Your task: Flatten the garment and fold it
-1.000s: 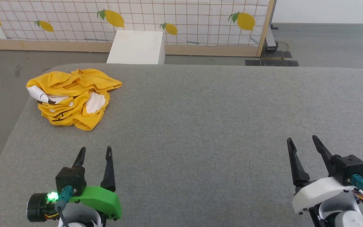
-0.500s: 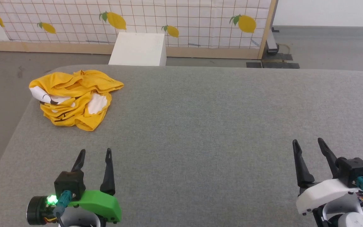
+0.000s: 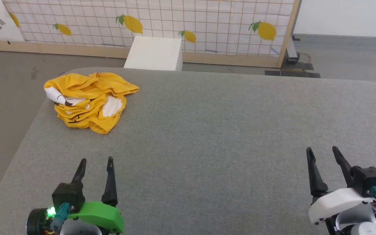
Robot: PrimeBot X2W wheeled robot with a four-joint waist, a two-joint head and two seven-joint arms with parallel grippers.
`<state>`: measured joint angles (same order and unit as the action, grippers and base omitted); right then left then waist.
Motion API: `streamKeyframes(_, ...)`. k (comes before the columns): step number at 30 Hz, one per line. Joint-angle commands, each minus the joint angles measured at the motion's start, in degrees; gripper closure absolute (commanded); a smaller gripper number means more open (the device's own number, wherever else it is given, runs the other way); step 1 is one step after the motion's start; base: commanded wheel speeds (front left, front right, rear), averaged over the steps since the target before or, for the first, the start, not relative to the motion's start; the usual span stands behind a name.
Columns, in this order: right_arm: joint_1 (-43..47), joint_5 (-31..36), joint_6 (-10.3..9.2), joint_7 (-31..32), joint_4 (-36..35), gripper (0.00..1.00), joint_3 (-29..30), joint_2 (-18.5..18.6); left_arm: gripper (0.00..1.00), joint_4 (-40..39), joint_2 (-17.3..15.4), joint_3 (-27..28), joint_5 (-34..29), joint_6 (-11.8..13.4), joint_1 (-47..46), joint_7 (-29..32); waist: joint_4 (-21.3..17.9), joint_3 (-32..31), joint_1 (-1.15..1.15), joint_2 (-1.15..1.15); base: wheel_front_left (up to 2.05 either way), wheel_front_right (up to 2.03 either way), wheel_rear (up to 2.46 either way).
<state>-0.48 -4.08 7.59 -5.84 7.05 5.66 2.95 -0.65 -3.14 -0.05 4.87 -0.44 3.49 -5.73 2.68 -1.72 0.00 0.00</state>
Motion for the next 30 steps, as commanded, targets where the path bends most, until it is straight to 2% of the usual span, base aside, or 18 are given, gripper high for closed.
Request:
streamKeyframes(1,0.3,0.0,-0.04,-0.7,0.5,0.00,0.2,0.0,0.00,0.1,0.1,0.3,0.5,0.1,0.9,-0.8,0.7,-0.4,0.00,0.00,0.00,0.00,0.00)
streamKeyframes(30,0.4,-2.2,-0.06,-4.1,5.9,0.00,-0.8,0.0,0.00,-0.4,0.2,3.4,2.5,-0.5,3.4,-4.2,11.2,-1.7,0.00,0.00,0.00,0.00,0.00)
